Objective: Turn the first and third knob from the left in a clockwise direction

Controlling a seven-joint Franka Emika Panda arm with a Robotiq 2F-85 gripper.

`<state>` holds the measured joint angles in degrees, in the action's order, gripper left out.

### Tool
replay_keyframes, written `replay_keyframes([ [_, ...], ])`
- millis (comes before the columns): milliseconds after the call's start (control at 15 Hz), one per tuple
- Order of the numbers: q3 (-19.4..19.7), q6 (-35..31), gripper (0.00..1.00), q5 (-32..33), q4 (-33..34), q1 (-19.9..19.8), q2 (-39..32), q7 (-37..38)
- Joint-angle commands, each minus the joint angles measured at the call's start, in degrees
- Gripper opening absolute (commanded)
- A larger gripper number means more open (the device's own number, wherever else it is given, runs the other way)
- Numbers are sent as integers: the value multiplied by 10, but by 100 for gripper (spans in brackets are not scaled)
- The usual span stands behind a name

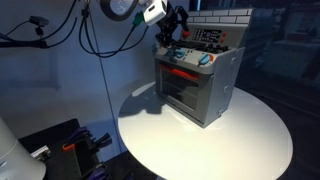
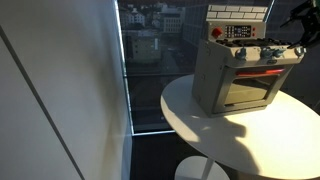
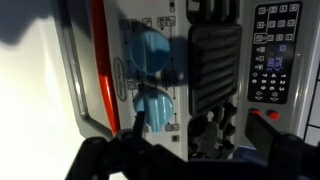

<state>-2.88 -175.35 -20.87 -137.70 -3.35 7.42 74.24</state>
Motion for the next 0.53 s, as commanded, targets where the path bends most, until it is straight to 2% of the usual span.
replay_keyframes([
  [0,15,44,100,-8,1,18,26,-40],
  [467,40,151,100,-15,6,38,60,-158],
])
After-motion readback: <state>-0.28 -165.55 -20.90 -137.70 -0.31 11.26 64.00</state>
